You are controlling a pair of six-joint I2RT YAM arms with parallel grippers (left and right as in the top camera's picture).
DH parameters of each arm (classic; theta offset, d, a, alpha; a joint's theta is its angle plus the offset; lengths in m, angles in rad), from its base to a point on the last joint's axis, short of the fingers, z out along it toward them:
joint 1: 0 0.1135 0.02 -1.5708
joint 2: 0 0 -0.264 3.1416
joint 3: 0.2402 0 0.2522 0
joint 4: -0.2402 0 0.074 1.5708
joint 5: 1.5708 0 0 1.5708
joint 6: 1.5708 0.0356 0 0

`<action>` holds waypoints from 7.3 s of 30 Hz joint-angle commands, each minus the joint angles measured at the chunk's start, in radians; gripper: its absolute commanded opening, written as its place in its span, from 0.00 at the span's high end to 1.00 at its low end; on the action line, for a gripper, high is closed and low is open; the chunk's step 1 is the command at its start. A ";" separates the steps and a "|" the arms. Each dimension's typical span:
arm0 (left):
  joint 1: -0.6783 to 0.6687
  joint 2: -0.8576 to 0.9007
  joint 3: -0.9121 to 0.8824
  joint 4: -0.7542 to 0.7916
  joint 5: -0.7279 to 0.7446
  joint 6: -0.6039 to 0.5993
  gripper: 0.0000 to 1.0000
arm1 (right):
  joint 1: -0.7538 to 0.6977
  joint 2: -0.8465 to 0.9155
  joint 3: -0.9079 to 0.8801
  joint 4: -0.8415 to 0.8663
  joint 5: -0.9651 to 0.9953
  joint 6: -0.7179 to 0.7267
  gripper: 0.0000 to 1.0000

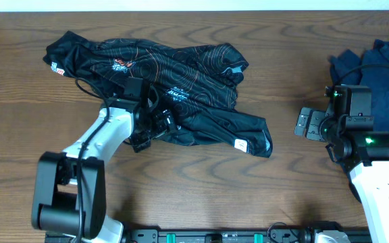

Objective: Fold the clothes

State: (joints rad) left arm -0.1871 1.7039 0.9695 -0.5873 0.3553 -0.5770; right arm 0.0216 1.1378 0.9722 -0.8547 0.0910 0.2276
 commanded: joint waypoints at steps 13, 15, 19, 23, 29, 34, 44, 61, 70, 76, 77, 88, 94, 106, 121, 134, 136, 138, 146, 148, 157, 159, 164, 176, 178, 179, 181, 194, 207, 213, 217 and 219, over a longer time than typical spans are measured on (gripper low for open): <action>0.006 0.045 -0.003 0.014 -0.063 -0.047 0.94 | -0.008 -0.007 0.004 -0.006 0.015 0.010 0.01; 0.027 0.039 -0.003 -0.032 -0.071 -0.045 0.94 | -0.008 -0.007 0.003 -0.006 0.015 0.009 0.01; 0.127 -0.021 0.000 -0.128 -0.103 0.001 0.94 | -0.008 -0.006 0.002 -0.012 0.014 -0.041 0.01; 0.284 -0.142 0.000 -0.179 -0.273 0.041 0.94 | -0.008 0.010 0.000 -0.013 0.011 -0.069 0.04; 0.530 -0.297 0.038 -0.138 -0.442 0.046 0.94 | -0.007 0.074 0.000 0.023 -0.205 -0.163 0.09; 0.636 -0.340 0.041 -0.163 -0.369 0.045 0.10 | 0.016 0.159 0.000 0.092 -0.368 -0.192 0.10; 0.525 -0.333 0.015 -0.322 -0.066 0.060 0.02 | 0.191 0.364 0.000 0.381 -0.383 -0.086 0.11; 0.216 -0.329 -0.278 -0.125 -0.068 -0.016 0.03 | 0.285 0.506 0.000 0.495 -0.289 -0.003 0.11; 0.196 -0.292 -0.369 -0.012 -0.071 -0.028 0.16 | 0.285 0.506 0.000 0.469 -0.289 -0.003 0.11; 0.196 -0.240 -0.383 0.052 -0.072 -0.030 0.55 | 0.285 0.506 0.000 0.458 -0.289 -0.003 0.11; 0.196 -0.239 -0.383 0.063 -0.072 -0.029 0.66 | 0.285 0.506 0.000 0.457 -0.289 -0.003 0.11; 0.272 -0.380 -0.156 -0.364 -0.031 0.140 0.94 | 0.283 0.506 0.000 0.457 -0.256 -0.003 0.10; 0.287 -0.558 -0.121 -0.497 -0.077 0.180 0.94 | 0.288 0.507 0.000 0.519 -0.240 0.024 0.14; 0.287 -0.640 -0.121 -0.651 -0.151 0.167 0.94 | 0.333 0.603 0.007 0.695 -0.233 0.043 0.33; 0.287 -0.640 -0.121 -0.574 -0.185 0.135 0.94 | 0.410 0.789 0.035 0.860 -0.071 -0.007 0.22; 0.287 -0.640 -0.121 -0.557 -0.192 0.135 0.94 | 0.404 0.842 0.036 0.909 0.019 0.058 0.99; 0.287 -0.640 -0.121 -0.539 -0.194 0.135 0.94 | 0.380 0.806 0.037 0.852 0.126 0.057 0.99; 0.287 -0.640 -0.121 -0.528 -0.213 0.135 0.94 | 0.345 0.758 0.039 0.797 0.206 0.057 0.99; 0.289 -0.640 -0.121 -0.524 -0.274 0.135 0.94 | 0.140 0.565 0.042 0.590 0.211 0.055 0.91; 0.289 -0.640 -0.121 -0.525 -0.274 0.135 0.94 | 0.111 0.551 0.042 0.528 0.213 0.044 0.92; 0.289 -0.640 -0.121 -0.525 -0.274 0.135 0.94 | 0.090 0.547 0.042 0.253 -0.097 0.019 0.53; 0.289 -0.640 -0.121 -0.525 -0.274 0.135 0.94 | 0.097 0.547 0.042 0.162 -0.179 0.028 0.50; 0.289 -0.640 -0.121 -0.520 -0.274 0.135 0.94 | 0.101 0.547 0.042 -0.025 -0.264 0.167 0.43; 0.289 -0.640 -0.121 -0.510 -0.274 0.135 0.94 | 0.206 0.548 0.006 0.057 -0.213 0.442 0.35; 0.289 -0.640 -0.121 -0.510 -0.274 0.135 0.94 | 0.237 0.550 0.001 0.059 -0.152 0.494 0.34; 0.289 -0.640 -0.121 -0.510 -0.274 0.135 0.94 | 0.249 0.550 -0.002 0.059 -0.127 0.511 0.34; 0.289 -0.640 -0.121 -0.510 -0.274 0.135 0.94 | 0.269 0.550 -0.006 0.059 -0.085 0.539 0.35; 0.289 -0.640 -0.121 -0.510 -0.274 0.135 0.94 | 0.309 0.551 -0.061 0.113 -0.026 0.617 0.36; 0.289 -0.640 -0.121 -0.510 -0.274 0.135 0.94 | 0.320 0.551 -0.158 0.282 -0.065 0.624 0.55; 0.289 -0.640 -0.121 -0.510 -0.274 0.135 0.94 | 0.320 0.551 -0.174 0.264 -0.065 0.624 0.85; 0.289 -0.640 -0.121 -0.510 -0.274 0.135 0.94 | 0.320 0.551 -0.174 0.252 -0.065 0.621 0.97; 0.289 -0.640 -0.121 -0.510 -0.274 0.135 0.94 | 0.320 0.551 -0.174 0.252 -0.065 0.621 0.99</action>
State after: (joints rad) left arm 0.0967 1.0695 0.8448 -1.0950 0.0975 -0.4412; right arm 0.3313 1.6630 0.8356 -0.5903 0.0525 0.8448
